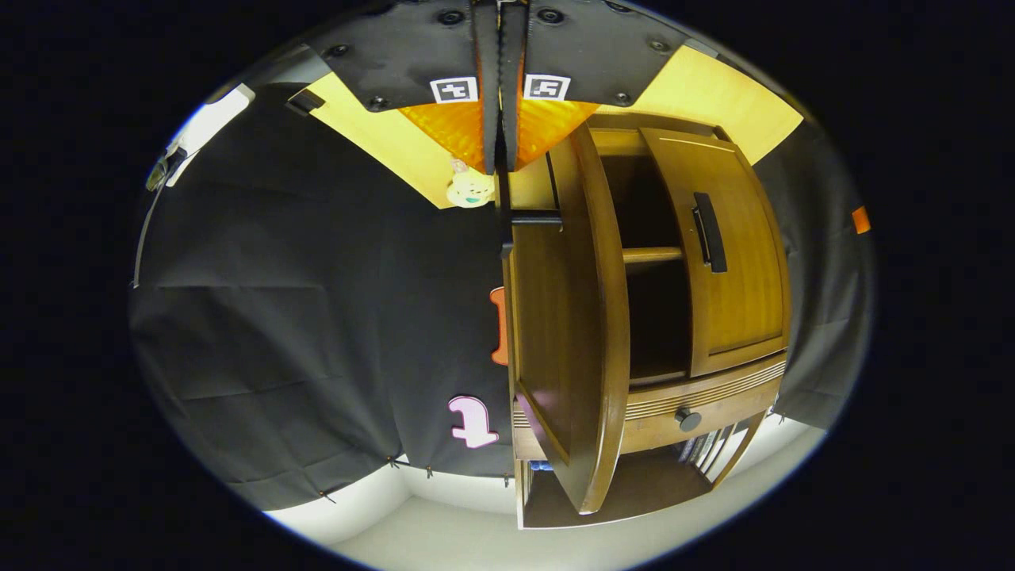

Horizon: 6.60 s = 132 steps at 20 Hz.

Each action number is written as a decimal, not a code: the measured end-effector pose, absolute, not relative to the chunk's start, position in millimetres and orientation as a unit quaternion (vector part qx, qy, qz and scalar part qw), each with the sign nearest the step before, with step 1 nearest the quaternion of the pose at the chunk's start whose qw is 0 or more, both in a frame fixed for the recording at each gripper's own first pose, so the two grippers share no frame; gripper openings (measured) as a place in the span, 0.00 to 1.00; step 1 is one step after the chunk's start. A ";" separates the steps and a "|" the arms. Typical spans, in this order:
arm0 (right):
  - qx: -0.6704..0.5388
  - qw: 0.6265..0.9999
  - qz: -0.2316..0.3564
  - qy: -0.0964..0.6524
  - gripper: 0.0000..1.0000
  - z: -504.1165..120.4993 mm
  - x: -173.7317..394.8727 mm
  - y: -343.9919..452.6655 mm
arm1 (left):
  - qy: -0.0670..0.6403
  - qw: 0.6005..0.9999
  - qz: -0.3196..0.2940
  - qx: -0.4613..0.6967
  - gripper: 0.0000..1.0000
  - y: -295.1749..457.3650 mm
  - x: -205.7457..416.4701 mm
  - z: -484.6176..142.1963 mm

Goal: Open the right door of the double-door shoe cabinet with the right hand, and open the left door with the left hand.

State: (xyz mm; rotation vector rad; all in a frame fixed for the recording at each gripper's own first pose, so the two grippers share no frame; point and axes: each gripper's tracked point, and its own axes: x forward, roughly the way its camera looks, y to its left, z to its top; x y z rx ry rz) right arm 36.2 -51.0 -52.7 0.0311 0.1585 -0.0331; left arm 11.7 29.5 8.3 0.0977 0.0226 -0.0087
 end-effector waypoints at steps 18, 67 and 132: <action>0.019 0.996 0.047 0.074 0.08 -50.2 39.3 -128.3 | 0.018 0.998 -0.010 0.054 0.89 -67.7 19.1 -12.5; 0.035 0.983 -0.158 0.082 0.98 -18.2 -34.7 -237.9 | 0.048 0.994 -0.085 0.044 0.65 -105.1 261.8 -101.2; 0.037 0.995 -0.053 0.073 0.89 -17.2 -28.5 -43.9 | 0.057 0.995 -0.056 0.051 0.06 56.8 74.4 -60.7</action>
